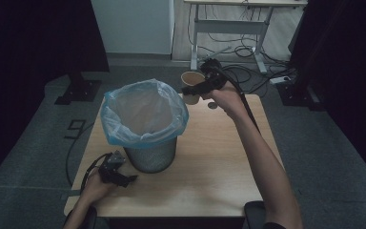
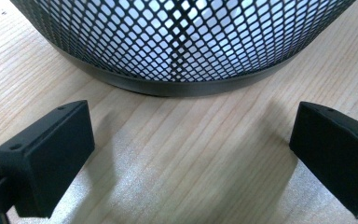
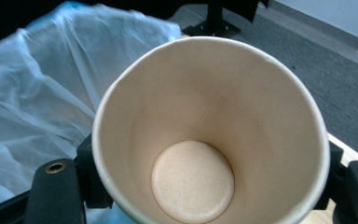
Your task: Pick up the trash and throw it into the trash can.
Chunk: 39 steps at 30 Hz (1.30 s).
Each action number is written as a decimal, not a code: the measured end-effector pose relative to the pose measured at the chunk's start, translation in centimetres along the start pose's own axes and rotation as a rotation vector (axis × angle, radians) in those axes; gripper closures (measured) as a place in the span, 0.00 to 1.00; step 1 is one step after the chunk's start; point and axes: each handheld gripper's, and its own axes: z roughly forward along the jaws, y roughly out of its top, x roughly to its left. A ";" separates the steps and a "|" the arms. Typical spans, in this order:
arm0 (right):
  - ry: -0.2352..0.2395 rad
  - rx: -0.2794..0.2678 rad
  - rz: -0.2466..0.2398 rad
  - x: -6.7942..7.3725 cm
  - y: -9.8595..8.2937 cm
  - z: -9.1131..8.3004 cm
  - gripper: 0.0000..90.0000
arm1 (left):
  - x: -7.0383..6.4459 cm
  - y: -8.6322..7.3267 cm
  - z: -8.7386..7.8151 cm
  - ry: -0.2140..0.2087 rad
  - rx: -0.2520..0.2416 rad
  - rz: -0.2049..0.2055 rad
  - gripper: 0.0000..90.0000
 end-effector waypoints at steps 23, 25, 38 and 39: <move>0.092 0.006 -0.087 5.2 5.3 2.5 0.28 | 0.0 0.0 0.0 0.000 0.000 0.000 0.00; 0.118 0.005 -0.092 6.0 5.7 3.7 0.28 | 0.0 0.0 0.0 0.000 0.000 0.000 0.00; 0.179 0.028 -0.128 8.6 6.0 8.5 0.28 | 0.0 0.0 0.0 0.001 -0.001 0.000 0.00; 0.186 0.038 -0.133 8.9 5.9 9.5 0.28 | 0.0 0.0 0.0 0.000 0.000 0.000 0.00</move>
